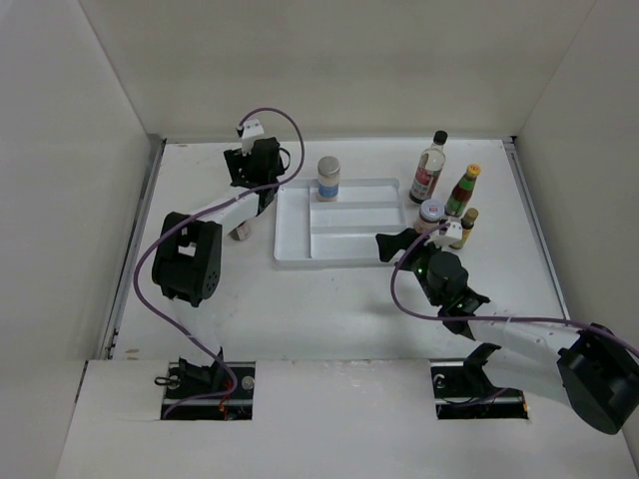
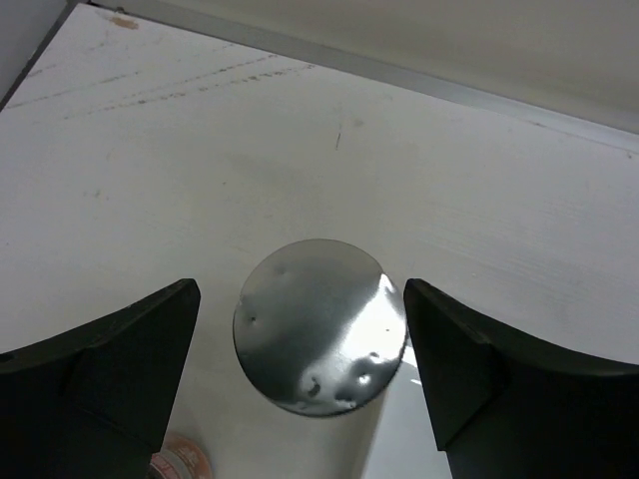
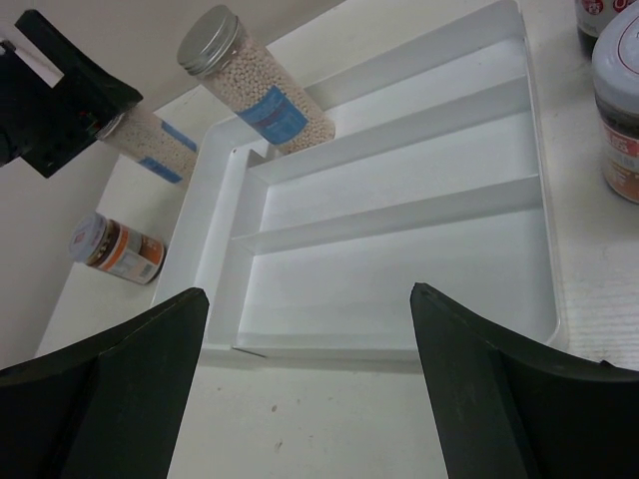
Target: Organize the condiment bottles
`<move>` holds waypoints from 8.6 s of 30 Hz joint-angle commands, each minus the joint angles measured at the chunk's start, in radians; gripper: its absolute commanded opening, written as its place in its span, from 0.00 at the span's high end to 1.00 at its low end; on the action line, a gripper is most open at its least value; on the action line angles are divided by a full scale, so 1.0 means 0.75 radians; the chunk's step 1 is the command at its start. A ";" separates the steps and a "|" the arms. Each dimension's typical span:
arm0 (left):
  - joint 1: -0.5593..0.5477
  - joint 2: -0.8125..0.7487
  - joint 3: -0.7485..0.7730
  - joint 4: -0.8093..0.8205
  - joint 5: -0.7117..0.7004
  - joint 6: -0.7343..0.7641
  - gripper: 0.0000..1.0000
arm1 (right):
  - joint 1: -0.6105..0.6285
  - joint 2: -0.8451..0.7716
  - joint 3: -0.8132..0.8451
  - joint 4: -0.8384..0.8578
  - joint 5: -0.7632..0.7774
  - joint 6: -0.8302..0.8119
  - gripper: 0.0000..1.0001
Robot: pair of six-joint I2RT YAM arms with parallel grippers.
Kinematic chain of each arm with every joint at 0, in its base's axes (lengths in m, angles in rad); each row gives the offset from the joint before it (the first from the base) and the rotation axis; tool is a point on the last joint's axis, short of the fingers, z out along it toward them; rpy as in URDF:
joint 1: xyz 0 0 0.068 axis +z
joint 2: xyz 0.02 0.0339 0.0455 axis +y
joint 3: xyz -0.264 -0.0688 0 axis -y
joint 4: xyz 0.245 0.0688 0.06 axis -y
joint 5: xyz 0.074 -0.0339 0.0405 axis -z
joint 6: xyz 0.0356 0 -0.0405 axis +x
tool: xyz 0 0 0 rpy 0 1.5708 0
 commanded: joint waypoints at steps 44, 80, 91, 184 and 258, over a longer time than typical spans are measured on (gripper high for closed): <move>-0.509 0.271 0.606 0.304 0.200 0.151 0.58 | -0.076 -0.294 -0.097 0.050 0.116 0.049 0.11; -0.530 0.232 0.368 0.263 0.172 0.136 0.59 | -0.091 -0.280 -0.095 0.046 0.094 0.061 0.11; -0.501 0.353 0.407 0.263 0.174 0.130 0.34 | -0.089 -0.280 -0.095 0.046 0.091 0.059 0.11; -0.403 -0.934 -1.460 1.106 0.235 -0.453 0.21 | -0.479 0.731 1.523 -0.431 0.237 -0.739 0.75; -0.152 -0.969 -0.868 -0.099 -0.164 -0.416 0.10 | -0.027 -0.220 0.055 -0.165 0.014 -0.013 0.25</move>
